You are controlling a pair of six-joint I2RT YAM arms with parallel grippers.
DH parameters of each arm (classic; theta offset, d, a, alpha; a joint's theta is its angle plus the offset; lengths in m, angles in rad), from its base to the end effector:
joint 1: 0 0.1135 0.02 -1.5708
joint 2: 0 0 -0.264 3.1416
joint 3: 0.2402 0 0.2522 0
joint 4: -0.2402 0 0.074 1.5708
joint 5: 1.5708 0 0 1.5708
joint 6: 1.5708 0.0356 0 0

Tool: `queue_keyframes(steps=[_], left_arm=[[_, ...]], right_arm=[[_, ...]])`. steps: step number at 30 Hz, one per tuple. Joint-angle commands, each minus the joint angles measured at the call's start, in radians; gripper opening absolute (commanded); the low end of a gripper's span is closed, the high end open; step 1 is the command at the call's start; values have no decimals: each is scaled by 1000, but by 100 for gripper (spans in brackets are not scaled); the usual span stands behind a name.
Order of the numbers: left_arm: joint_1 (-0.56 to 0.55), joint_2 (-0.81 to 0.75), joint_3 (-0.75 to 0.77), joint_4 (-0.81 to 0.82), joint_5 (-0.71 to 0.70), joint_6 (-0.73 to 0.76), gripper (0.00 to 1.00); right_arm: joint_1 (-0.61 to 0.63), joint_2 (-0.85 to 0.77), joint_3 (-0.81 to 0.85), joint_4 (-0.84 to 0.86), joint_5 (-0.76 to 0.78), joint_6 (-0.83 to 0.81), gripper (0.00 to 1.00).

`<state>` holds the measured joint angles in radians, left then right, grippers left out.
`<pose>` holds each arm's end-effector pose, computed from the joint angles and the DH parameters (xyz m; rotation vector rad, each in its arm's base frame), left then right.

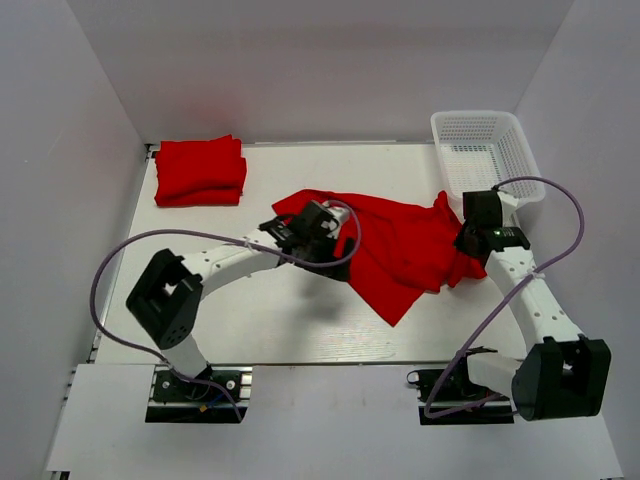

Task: Fold and stack the t-shirts
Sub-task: Flatten out the tshirt

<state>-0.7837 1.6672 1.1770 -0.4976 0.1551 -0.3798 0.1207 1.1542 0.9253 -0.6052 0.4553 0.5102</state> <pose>0.2439 -0.2509 0.2227 0.5969 2.6046 -0.6139 0.2367 0.0129 0.2793 0.6470 2.2172 -0.2312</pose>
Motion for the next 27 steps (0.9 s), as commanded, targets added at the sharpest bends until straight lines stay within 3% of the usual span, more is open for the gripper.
queue_keyframes(steps=[1,10,19,27], left_arm=[[-90,44,97,5,-58,65,100],[-322,308,378,-76,-144,97,100],[-397,535,590,-157,-288,79,100],[-407,559,549,-157,-289,36,95]], right_arm=[[-24,33,-16,61,25,17,0],[-81,53,-65,91,-38,7,0],[-108,36,-77,111,-92,-1,0],[-161,36,-83,120,-139,-9,0]])
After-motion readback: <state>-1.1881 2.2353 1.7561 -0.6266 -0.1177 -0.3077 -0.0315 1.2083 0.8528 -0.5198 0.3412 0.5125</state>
